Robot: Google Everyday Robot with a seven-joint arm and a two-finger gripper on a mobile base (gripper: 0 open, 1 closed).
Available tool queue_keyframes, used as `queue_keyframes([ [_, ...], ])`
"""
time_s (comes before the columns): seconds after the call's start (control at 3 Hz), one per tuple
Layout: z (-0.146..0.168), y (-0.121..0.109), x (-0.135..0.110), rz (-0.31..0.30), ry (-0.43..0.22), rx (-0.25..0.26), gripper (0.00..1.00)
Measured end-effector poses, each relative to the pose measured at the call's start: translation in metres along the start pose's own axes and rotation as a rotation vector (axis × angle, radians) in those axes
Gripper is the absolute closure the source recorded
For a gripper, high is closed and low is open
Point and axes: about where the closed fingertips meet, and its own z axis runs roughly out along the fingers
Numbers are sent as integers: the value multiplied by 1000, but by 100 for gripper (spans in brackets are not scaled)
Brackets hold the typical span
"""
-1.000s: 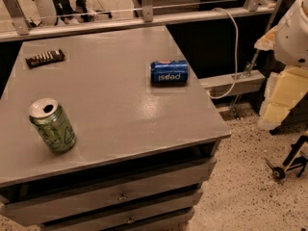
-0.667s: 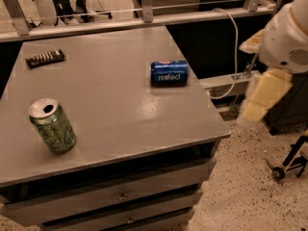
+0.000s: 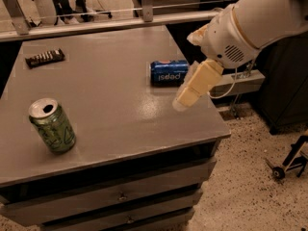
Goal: Pick green can
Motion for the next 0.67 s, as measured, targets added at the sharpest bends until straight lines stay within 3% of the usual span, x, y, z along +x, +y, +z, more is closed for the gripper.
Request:
queue_keyframes([
  [0.67, 1, -1, -4, -12, -11, -7, 0],
])
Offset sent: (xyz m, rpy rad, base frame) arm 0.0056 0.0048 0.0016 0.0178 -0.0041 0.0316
